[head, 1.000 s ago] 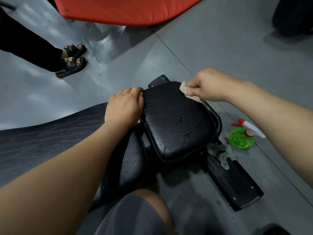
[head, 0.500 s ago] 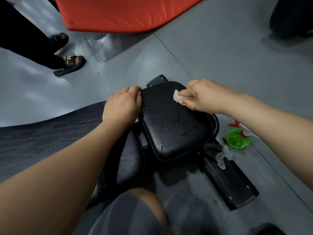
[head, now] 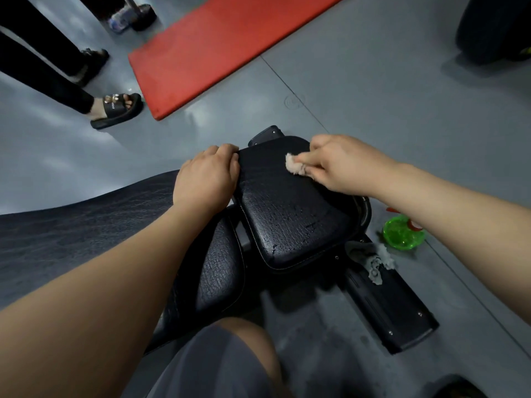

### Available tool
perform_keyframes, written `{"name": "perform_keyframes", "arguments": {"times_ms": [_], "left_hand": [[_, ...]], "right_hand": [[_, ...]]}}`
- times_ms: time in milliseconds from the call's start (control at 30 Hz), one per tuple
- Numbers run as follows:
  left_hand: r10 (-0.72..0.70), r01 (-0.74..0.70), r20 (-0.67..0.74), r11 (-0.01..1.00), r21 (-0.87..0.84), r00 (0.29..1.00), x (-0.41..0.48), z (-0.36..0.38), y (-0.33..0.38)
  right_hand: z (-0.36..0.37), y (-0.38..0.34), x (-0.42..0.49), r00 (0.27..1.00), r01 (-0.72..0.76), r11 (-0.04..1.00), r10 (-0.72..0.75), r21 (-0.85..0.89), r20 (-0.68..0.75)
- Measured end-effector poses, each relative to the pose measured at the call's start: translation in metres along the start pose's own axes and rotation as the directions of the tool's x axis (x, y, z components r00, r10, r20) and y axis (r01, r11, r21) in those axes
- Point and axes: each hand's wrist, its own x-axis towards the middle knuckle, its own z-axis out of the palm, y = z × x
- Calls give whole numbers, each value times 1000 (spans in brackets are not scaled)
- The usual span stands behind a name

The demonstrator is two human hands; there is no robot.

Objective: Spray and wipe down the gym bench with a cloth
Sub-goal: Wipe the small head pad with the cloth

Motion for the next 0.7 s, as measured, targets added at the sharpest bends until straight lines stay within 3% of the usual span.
{"name": "perform_keyframes", "arguments": {"times_ms": [100,300,500,567,700], "left_hand": [[-9,9,-3,1000,-5,1000,0,0,1],[-4,4,-16,1000,8,1000,-1,-1,2],[-1,1,-15,1000,9,1000,-2,-1,3],[3,-3,-20,1000,8,1000,-2,-2,4],[-1,1,-26,1000,6,1000,-2,-2,4]], "right_hand": [[6,-7,3,998,-17,1000,17,-4,-58],[5,-45,-20,976,200,960,-213,198,49],[8,-12,-6,997,-3,1000,5,27,-75],[11,-25,-11,993,69,996,-64,51,-98],[10,-62,-33,966,251,944,-259,215,8]]}}
